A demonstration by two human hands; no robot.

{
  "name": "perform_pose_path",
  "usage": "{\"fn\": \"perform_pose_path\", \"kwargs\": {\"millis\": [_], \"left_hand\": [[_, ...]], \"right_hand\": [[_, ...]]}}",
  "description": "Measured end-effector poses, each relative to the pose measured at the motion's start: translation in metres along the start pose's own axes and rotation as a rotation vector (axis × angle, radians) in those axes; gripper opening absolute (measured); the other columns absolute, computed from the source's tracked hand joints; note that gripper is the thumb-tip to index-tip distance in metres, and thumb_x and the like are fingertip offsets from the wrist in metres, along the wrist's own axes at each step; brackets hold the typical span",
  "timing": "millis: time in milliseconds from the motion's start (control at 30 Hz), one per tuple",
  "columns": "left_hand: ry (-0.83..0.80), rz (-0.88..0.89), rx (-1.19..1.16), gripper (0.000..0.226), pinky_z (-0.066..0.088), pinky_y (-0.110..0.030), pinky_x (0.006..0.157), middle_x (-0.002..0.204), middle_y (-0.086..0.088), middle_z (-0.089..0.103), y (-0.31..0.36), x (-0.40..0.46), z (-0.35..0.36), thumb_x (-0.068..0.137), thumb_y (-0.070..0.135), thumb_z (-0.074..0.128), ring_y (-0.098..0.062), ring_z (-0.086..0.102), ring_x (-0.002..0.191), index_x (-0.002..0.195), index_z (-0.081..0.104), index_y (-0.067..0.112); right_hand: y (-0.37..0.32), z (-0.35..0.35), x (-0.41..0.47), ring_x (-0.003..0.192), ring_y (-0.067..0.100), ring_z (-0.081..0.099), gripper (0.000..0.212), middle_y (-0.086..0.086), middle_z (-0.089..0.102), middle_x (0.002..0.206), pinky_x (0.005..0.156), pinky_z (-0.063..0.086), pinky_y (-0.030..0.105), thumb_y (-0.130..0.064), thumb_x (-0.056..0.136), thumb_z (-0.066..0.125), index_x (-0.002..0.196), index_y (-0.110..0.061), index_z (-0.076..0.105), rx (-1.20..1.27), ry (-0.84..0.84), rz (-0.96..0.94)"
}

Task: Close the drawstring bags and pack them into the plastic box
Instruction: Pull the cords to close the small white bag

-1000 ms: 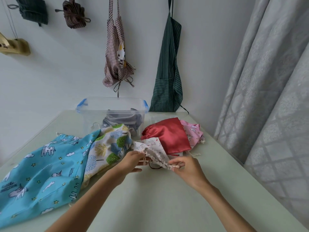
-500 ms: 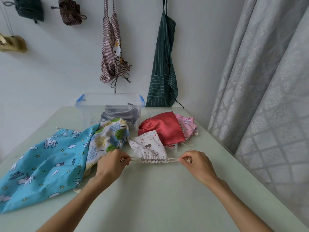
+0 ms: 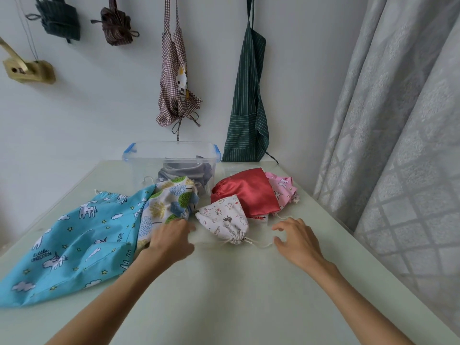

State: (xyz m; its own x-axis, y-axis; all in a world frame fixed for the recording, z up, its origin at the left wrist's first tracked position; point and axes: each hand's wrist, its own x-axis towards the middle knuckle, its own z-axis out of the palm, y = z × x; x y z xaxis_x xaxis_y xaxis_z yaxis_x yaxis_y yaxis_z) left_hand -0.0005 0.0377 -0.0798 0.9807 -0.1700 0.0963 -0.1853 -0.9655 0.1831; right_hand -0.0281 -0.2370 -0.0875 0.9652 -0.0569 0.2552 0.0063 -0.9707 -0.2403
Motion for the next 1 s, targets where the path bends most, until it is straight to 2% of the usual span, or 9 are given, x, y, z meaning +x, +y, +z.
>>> {"fn": "perform_pose_path", "kwargs": {"millis": [133, 300, 400, 533, 600, 700, 767, 933, 1000], "left_hand": [[-0.096, 0.106, -0.16, 0.034, 0.048, -0.032, 0.093, 0.121, 0.011, 0.061, 0.027, 0.006, 0.01, 0.088, 0.039, 0.06, -0.013, 0.06, 0.108, 0.121, 0.058, 0.029], [-0.041, 0.091, -0.195, 0.026, 0.046, -0.029, 0.082, 0.114, 0.007, 0.067, 0.047, 0.012, 0.029, 0.086, 0.037, 0.062, -0.019, 0.061, 0.107, 0.11, 0.065, 0.028], [-0.007, 0.071, -0.292, 0.009, 0.046, -0.025, 0.07, 0.093, 0.007, 0.074, 0.045, 0.015, 0.033, 0.089, 0.037, 0.058, -0.009, 0.07, 0.08, 0.089, 0.062, 0.029], [0.009, 0.111, -0.388, 0.023, 0.048, -0.021, 0.062, 0.07, 0.009, 0.072, 0.039, 0.017, 0.025, 0.094, 0.04, 0.051, 0.0, 0.06, 0.05, 0.078, 0.062, 0.027], [0.095, 0.186, -0.248, 0.029, 0.049, -0.023, 0.063, 0.069, 0.009, 0.071, 0.034, 0.016, 0.018, 0.092, 0.044, 0.052, 0.0, 0.053, 0.051, 0.08, 0.069, 0.024], [0.145, 0.322, -0.118, 0.032, 0.046, -0.024, 0.063, 0.076, 0.008, 0.071, 0.024, 0.013, 0.013, 0.093, 0.047, 0.05, -0.006, 0.06, 0.066, 0.086, 0.069, 0.023], [0.117, 0.368, -0.054, 0.033, 0.048, -0.025, 0.064, 0.08, 0.007, 0.071, 0.017, 0.011, 0.013, 0.094, 0.046, 0.048, -0.008, 0.063, 0.073, 0.09, 0.069, 0.021], [0.094, 0.298, 0.001, 0.035, 0.047, -0.026, 0.063, 0.083, 0.008, 0.072, 0.01, 0.012, 0.021, 0.091, 0.051, 0.05, -0.012, 0.066, 0.077, 0.092, 0.071, 0.023], [0.113, 0.245, 0.001, 0.033, 0.044, -0.028, 0.063, 0.096, 0.009, 0.071, 0.012, 0.01, 0.022, 0.089, 0.053, 0.051, -0.015, 0.065, 0.086, 0.1, 0.069, 0.027]], "right_hand": [[-0.035, 0.01, 0.0, 0.117, 0.018, 0.053, 0.031, -0.006, 0.053, 0.126, 0.09, 0.042, 0.029, -0.039, 0.087, 0.058, 0.115, -0.027, 0.063, 0.09, -0.177, -0.066], [-0.05, 0.02, 0.004, 0.101, 0.025, 0.062, 0.018, -0.002, 0.069, 0.105, 0.077, 0.045, 0.03, -0.037, 0.088, 0.057, 0.095, -0.024, 0.068, 0.116, -0.128, -0.032], [-0.049, 0.02, 0.006, 0.079, 0.016, 0.064, 0.015, -0.01, 0.067, 0.077, 0.074, 0.051, 0.03, -0.035, 0.087, 0.059, 0.085, -0.023, 0.068, 0.306, -0.093, -0.058], [-0.042, 0.016, 0.011, 0.05, -0.004, 0.051, 0.017, -0.023, 0.053, 0.047, 0.06, 0.043, 0.022, -0.035, 0.088, 0.06, 0.08, -0.024, 0.07, 0.386, -0.044, -0.112], [-0.038, 0.014, 0.011, 0.048, 0.0, 0.047, 0.019, -0.023, 0.054, 0.048, 0.056, 0.039, 0.022, -0.034, 0.089, 0.06, 0.078, -0.021, 0.07, 0.376, -0.045, -0.147], [-0.031, 0.014, 0.01, 0.052, 0.015, 0.037, 0.026, 0.006, 0.056, 0.056, 0.057, 0.041, 0.032, -0.036, 0.088, 0.061, 0.072, -0.016, 0.067, 0.341, -0.044, -0.184], [-0.031, 0.017, 0.008, 0.056, 0.018, 0.032, 0.033, 0.013, 0.051, 0.057, 0.055, 0.034, 0.031, -0.035, 0.089, 0.06, 0.066, -0.012, 0.061, 0.287, -0.072, -0.189], [-0.043, 0.02, 0.001, 0.057, 0.02, 0.031, 0.05, 0.004, 0.035, 0.047, 0.054, 0.029, 0.031, -0.034, 0.089, 0.06, 0.048, -0.017, 0.036, 0.2, -0.115, -0.158], [-0.048, 0.018, -0.003, 0.059, 0.022, 0.038, 0.039, 0.0, 0.049, 0.05, 0.056, 0.031, 0.03, -0.037, 0.087, 0.06, 0.053, -0.022, 0.051, 0.19, -0.102, -0.141]]}}
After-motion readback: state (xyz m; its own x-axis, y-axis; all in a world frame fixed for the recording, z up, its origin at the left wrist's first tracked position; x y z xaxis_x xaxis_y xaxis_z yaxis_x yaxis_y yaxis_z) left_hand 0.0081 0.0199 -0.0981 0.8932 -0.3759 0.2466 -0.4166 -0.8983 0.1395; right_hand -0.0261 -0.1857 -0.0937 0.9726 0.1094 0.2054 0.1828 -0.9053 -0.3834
